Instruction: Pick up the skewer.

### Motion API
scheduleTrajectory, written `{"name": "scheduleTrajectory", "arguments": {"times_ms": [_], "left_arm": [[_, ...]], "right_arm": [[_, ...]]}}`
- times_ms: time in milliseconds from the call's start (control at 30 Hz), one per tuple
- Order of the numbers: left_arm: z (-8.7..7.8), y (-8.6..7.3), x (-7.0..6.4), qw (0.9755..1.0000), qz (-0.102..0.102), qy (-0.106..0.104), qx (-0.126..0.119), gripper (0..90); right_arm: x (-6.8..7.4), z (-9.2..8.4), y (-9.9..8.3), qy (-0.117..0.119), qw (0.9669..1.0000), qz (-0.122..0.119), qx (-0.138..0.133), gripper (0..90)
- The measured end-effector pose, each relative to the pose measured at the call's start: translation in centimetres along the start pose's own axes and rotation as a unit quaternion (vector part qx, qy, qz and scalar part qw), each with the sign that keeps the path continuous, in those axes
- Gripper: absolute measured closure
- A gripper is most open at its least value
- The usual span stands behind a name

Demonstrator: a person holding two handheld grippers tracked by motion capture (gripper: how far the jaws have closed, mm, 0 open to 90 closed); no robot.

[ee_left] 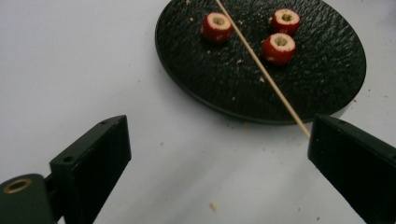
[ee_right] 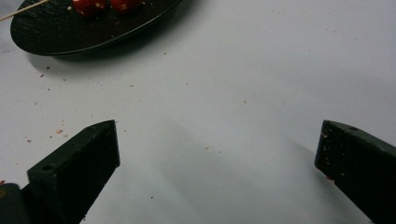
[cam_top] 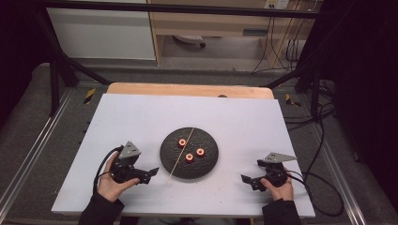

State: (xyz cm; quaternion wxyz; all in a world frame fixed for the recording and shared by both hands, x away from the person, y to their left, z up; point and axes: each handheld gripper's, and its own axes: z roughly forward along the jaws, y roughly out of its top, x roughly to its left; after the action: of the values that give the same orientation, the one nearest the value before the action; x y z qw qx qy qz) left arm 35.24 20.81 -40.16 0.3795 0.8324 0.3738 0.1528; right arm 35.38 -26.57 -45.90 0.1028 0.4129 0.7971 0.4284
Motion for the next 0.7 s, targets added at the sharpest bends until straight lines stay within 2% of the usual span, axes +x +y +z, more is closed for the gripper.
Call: {"name": "scheduleTrajectory", "arguments": {"times_ms": [133,200,300,367,433,467,500,533,700], "left_arm": [[0.7,1.9,-1.0,0.9998,0.009,0.004,0.017,9.2],[1.5,3.2,-1.6,0.9993,0.012,0.009,0.034,11.1],[2.2,3.9,-1.9,0.9989,0.010,0.011,0.044,14.8],[3.2,4.6,-2.2,0.9981,0.011,0.008,0.061,18.2],[3.6,4.8,-2.3,0.9978,0.010,0.006,0.065,22.2],[3.9,5.0,-2.4,0.9974,0.008,0.005,0.071,22.2],[4.6,5.3,-2.6,0.9965,0.008,0.002,0.084,25.9],[4.6,5.3,-2.6,0.9965,0.008,0.002,0.084,27.5],[5.9,5.8,-3.2,0.9938,-0.008,-0.011,0.110,37.3]], "right_arm": [[0.0,-0.1,0.0,0.000,1.0000,0.000,0.000,0.6],[0.0,-0.1,0.0,0.000,1.0000,0.000,-0.001,0.5],[0.0,-0.1,0.0,-0.001,1.0000,0.001,0.001,0.6],[0.0,-0.1,0.1,-0.001,1.0000,0.000,0.000,0.5],[0.0,-0.1,0.1,-0.001,1.0000,0.001,0.001,0.6],[0.0,-0.1,0.1,-0.001,1.0000,0.001,0.001,0.6],[0.0,-0.1,0.1,0.000,1.0000,0.001,0.001,0.6],[0.0,-0.1,0.1,0.000,1.0000,0.002,0.001,0.6],[0.0,0.0,0.0,0.001,1.0000,0.002,0.003,0.6]]}}
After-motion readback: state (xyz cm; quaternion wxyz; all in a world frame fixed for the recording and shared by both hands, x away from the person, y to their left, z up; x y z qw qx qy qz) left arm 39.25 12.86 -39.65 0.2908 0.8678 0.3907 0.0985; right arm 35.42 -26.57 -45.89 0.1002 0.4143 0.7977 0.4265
